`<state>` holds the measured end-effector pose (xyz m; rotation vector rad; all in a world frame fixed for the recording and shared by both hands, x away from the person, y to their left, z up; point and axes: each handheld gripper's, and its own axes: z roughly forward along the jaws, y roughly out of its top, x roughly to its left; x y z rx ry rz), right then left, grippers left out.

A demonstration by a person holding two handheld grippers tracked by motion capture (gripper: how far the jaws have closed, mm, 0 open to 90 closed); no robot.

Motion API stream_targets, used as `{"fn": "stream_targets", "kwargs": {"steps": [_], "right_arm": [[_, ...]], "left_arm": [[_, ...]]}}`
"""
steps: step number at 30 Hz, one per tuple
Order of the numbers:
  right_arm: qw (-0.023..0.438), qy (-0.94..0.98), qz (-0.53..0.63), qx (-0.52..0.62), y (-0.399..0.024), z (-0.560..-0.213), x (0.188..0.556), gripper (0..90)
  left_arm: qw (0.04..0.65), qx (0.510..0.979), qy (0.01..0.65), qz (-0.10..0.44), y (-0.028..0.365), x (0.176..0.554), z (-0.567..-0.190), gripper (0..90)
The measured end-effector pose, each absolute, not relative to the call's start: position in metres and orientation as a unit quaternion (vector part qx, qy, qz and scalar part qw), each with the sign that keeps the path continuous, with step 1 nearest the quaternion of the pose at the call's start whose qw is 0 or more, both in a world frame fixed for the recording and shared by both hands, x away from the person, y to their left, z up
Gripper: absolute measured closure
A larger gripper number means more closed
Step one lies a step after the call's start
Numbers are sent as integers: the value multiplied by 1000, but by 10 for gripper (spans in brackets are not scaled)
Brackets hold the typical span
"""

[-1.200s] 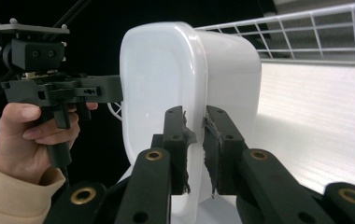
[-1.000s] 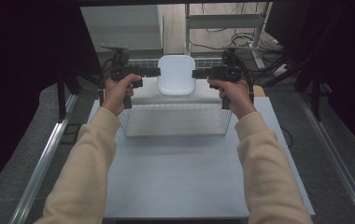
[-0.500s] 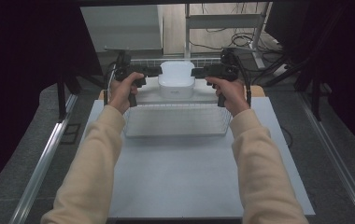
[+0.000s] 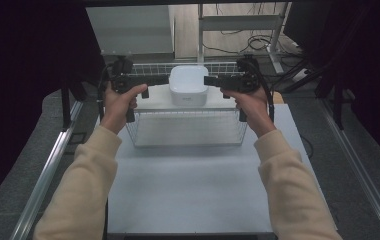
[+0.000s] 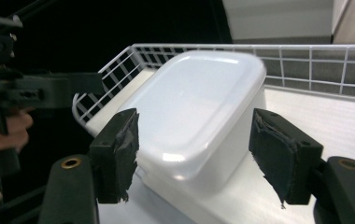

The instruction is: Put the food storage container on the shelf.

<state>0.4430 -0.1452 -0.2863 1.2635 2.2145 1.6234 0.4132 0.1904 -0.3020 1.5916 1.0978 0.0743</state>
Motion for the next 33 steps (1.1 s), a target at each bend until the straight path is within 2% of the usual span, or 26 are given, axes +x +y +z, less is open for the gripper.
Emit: {"fn": "stream_targets", "kwargs": {"steps": [1,9,10,11,18,19,26,29,33], "right_arm": [[59,731,536,417,-145,-286,443,325],[94,763,526,364,-173,-308,384,293],[94,763,526,364,-173,-308,384,293],[94,766,526,356,-178,-319,366,290],[101,769,529,345,-191,-360,319,287],[101,769,529,345,-191,-360,319,287],[109,780,506,352,-206,-419,284,298],[99,784,494,362,-211,-438,279,306],[94,794,472,372,-213,-453,280,308]], "left_arm": [[567,677,467,32,190,413,-302,289],[559,698,441,76,203,336,-329,280],[559,698,441,76,203,336,-329,279],[553,703,439,81,206,323,-338,276],[539,717,434,81,221,274,-391,263],[539,717,434,81,221,274,-391,262],[510,730,449,75,223,254,-437,260],[498,736,454,64,222,251,-451,261],[478,744,460,77,219,247,-463,261]]}}
